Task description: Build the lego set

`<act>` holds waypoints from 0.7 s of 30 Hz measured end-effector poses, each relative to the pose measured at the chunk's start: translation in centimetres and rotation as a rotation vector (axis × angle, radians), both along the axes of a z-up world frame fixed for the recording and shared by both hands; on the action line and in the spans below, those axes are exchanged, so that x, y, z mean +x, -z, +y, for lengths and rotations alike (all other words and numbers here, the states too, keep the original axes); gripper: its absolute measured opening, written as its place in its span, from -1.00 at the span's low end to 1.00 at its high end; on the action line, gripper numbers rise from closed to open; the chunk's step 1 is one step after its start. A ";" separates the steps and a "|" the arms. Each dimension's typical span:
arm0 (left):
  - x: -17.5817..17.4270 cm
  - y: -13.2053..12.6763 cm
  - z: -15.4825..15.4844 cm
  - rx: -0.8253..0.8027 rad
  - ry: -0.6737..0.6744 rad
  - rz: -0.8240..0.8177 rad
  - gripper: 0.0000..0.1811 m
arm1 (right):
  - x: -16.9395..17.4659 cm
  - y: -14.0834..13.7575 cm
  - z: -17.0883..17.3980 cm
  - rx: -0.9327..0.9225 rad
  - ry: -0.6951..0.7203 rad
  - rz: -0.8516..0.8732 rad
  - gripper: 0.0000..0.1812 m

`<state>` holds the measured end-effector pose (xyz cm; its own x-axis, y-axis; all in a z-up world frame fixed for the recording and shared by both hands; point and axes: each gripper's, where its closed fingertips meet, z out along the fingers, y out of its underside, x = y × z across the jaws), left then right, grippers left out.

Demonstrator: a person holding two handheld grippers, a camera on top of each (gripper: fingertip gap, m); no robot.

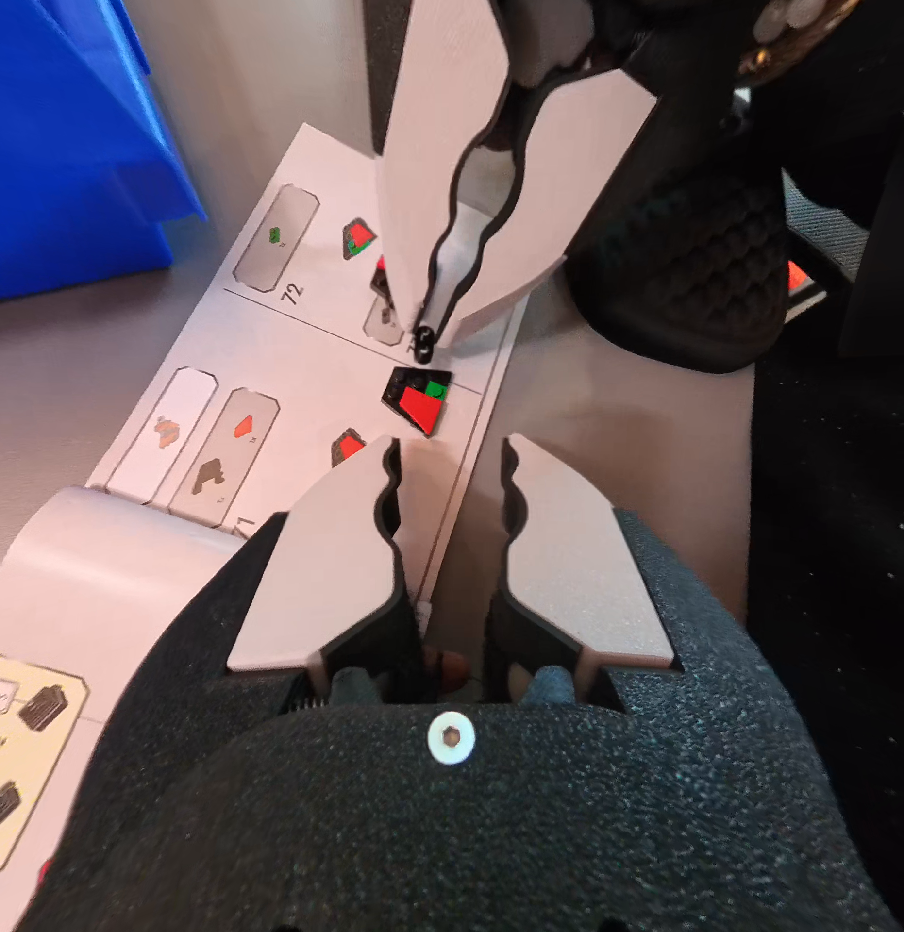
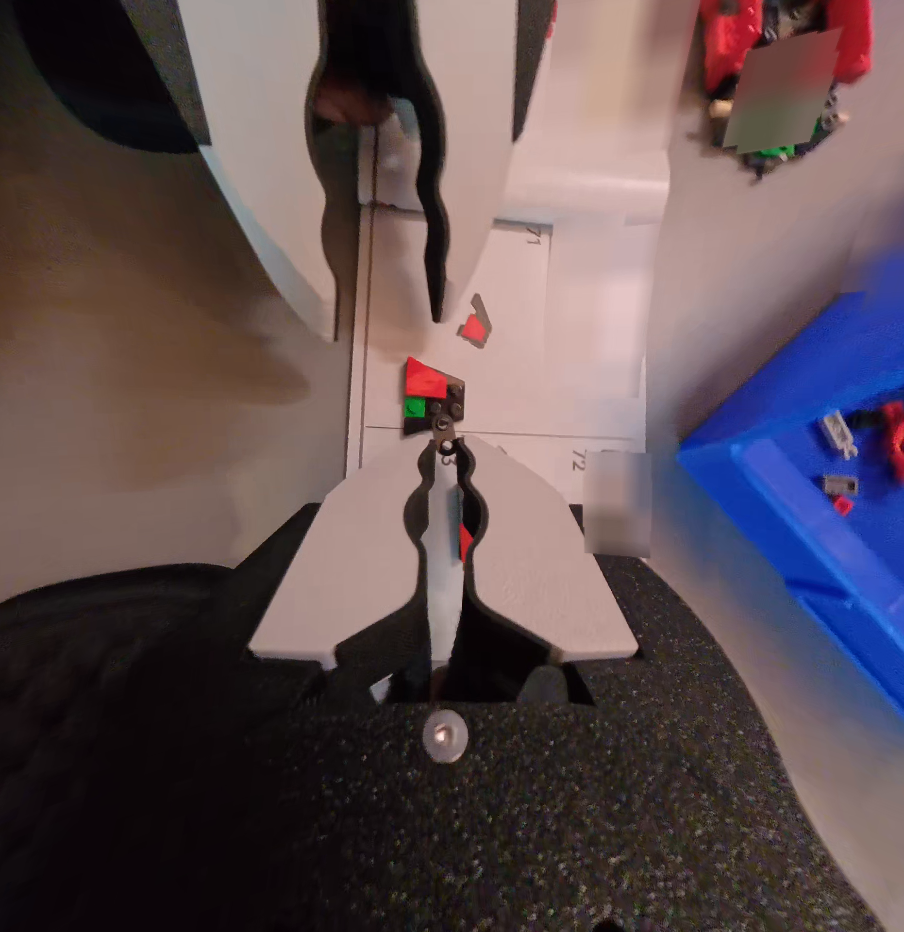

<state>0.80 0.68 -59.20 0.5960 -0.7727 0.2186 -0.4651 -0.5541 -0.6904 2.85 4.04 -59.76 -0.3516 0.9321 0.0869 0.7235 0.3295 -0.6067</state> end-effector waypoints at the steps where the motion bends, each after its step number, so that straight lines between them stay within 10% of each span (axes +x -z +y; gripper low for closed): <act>1: -0.1 -0.2 0.3 0.018 -0.011 -0.004 -0.66 | 0.1 0.0 -0.1 -0.016 0.025 -0.001 -0.91; 6: -0.2 -0.6 1.1 0.047 -0.029 -0.025 -0.95 | -0.4 0.6 -0.4 -0.021 0.078 -0.043 -0.91; 21: 1.2 -0.4 2.6 0.056 -0.013 -0.011 -1.00 | -0.7 0.9 -0.6 -0.023 0.112 -0.086 -0.91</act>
<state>1.97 3.27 -58.79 0.6040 -0.7759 0.1820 -0.4501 -0.5205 -0.7256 2.13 3.47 -60.70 -0.2501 0.9674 0.0393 0.8048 0.2303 -0.5470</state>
